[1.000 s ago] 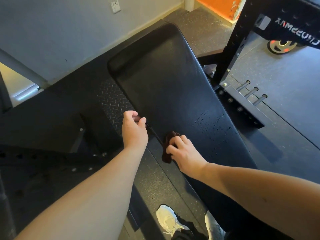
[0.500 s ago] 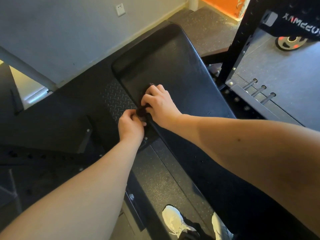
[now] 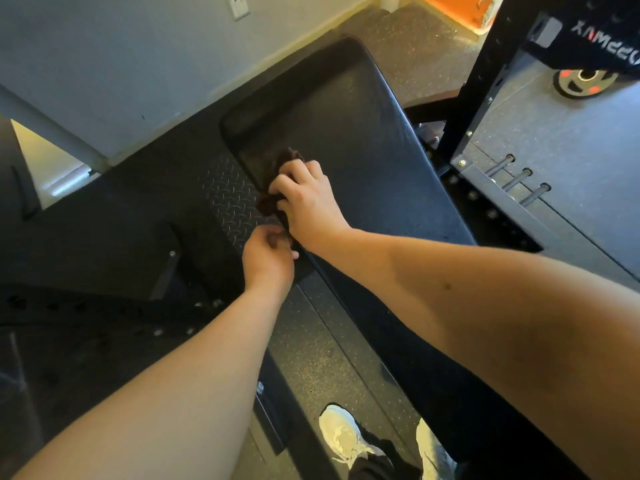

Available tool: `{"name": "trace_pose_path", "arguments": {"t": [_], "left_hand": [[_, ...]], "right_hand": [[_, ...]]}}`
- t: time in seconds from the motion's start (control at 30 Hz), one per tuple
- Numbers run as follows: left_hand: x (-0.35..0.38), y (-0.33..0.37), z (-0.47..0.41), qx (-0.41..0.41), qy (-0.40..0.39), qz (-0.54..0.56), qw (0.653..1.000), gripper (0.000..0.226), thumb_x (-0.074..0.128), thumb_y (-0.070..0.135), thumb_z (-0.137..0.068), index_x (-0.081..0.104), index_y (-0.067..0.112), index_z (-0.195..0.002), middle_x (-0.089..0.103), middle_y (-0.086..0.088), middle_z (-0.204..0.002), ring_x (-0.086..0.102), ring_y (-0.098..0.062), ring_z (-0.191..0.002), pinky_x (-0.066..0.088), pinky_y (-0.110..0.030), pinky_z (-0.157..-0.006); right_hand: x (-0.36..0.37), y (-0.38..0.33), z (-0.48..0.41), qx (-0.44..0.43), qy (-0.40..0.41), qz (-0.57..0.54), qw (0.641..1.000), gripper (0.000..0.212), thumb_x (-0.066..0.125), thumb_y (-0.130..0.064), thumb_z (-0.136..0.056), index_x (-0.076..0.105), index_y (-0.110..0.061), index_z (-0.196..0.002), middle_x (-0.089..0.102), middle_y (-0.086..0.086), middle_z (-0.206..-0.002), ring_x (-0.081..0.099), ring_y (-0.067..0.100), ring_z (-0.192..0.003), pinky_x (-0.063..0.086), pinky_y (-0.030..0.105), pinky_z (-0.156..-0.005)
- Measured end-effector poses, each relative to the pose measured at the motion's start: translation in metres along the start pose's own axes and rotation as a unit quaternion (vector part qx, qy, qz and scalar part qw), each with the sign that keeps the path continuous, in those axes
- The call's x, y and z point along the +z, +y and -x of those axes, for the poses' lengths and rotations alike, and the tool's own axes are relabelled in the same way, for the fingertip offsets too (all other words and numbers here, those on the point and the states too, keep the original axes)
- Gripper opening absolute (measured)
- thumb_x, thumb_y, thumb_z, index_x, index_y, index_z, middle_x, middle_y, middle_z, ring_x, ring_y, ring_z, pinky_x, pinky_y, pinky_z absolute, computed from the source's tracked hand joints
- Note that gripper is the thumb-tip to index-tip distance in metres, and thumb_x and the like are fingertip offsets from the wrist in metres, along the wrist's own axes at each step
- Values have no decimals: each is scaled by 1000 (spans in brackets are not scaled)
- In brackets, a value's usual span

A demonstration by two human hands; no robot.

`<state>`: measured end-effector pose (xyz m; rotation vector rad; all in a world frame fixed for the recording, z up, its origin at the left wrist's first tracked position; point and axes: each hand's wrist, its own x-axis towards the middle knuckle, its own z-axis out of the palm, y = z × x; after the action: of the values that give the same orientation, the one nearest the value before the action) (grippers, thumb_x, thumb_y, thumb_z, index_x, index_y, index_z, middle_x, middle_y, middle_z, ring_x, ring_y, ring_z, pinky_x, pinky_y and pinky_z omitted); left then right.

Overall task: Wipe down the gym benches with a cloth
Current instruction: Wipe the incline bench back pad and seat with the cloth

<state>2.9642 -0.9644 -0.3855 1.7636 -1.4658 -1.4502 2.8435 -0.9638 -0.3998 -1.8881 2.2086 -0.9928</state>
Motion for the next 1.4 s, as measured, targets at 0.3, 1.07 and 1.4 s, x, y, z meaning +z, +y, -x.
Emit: {"name": "trace_pose_path", "arguments": {"t": [0.3,1.07,1.4], "left_hand": [[2,-26,11,33,-39,-129,990,24,53,11,-103,63,24,-121,68,3,-113,69,-14,-101,60,-36,-91],[20,-39,33,23,-62,-121,990,29,70,29,-95,53,23,-118,65,5,-105,71,-15,-89,62,-31,-79],[26,-39,36,17,-60,-114,992,32,73,20,-93,50,23,-114,65,0,-104,71,-22,-95,62,-41,-88]], "right_hand": [[-10,29,125,52,-79,-12,995,31,75,-6,-86,62,-20,-111,51,6,-129,43,30,-112,52,48,-92],[-24,54,204,-62,-205,2,977,51,82,-7,-69,57,-23,-111,49,7,-125,44,28,-108,52,47,-86],[-58,99,116,133,-48,56,988,37,66,-1,-83,55,-18,-115,44,11,-134,37,37,-118,43,51,-96]]}}
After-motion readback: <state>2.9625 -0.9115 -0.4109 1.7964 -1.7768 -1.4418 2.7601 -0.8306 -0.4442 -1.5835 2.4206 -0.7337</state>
